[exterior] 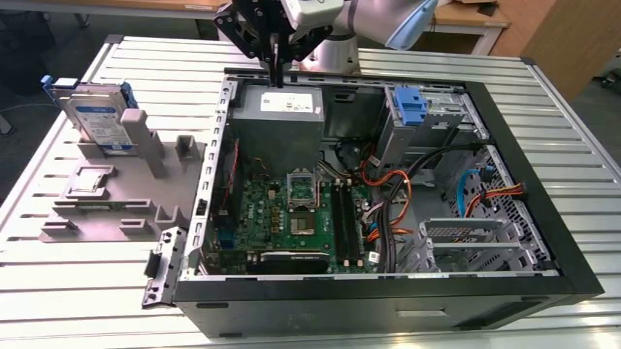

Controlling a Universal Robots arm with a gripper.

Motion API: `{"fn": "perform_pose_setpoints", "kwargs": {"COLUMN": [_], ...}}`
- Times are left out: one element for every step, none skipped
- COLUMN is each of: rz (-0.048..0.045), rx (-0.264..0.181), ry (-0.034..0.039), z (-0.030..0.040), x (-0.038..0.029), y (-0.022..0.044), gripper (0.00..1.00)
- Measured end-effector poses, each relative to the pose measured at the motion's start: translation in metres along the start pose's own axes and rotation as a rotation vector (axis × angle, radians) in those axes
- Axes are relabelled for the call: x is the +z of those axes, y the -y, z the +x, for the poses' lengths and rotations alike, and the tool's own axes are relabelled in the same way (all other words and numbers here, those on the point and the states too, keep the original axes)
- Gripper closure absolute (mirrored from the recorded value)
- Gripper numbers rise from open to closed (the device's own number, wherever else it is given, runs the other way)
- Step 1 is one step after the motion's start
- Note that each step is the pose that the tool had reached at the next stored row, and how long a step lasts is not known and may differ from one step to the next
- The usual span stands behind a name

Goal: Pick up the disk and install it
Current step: 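Reach for the disk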

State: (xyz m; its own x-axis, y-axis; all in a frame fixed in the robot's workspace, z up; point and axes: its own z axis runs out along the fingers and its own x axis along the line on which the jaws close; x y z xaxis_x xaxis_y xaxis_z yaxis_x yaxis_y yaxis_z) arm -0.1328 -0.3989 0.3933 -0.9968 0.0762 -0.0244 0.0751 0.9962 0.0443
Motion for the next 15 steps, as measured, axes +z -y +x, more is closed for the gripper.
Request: {"fn": "perform_pose_setpoints", "kwargs": {"rz": [0.0000, 0.0000, 0.0000, 0.0000, 0.0000, 0.0000, 0.0000, 0.0000, 0.0000, 0.0000, 0.0000, 0.0000, 0.0000, 0.0000, -0.0001], "rx": [0.000, 0.000, 0.000, 0.000, 0.000, 0.000, 0.000, 0.000, 0.000, 0.000, 0.000, 0.000, 0.000, 0.000, 0.000], "ry": [0.0000, 0.0001, 0.0000, 0.0000, 0.0001, 0.0000, 0.0000, 0.0000, 0.0000, 0.0000, 0.0000, 0.0000, 0.0000, 0.0000, 0.0001], "z": [0.0003, 0.0005, 0.0008, 0.0011, 0.0013, 0.0015, 0.0018, 0.0022, 0.0025, 0.0027, 0.0030, 0.0033, 0.0036, 0.0038, 0.0041], "x": [0.0000, 0.0000, 0.0000, 0.0000, 0.0000, 0.0000, 0.0000, 0.0000, 0.0000, -0.0001, 0.0000, 0.0000, -0.0001, -0.0001, 0.0000], "y": [0.0000, 0.0000, 0.0001, 0.0001, 0.0001, 0.0001, 0.0001, 0.0002, 0.0002, 0.0002, 0.0002, 0.0002, 0.0003, 0.0003, 0.0003], "gripper": [0.85, 0.85, 0.85, 0.85, 0.85, 0.85, 0.85, 0.85, 0.85, 0.85, 0.85, 0.85, 0.85, 0.85, 0.85]}}
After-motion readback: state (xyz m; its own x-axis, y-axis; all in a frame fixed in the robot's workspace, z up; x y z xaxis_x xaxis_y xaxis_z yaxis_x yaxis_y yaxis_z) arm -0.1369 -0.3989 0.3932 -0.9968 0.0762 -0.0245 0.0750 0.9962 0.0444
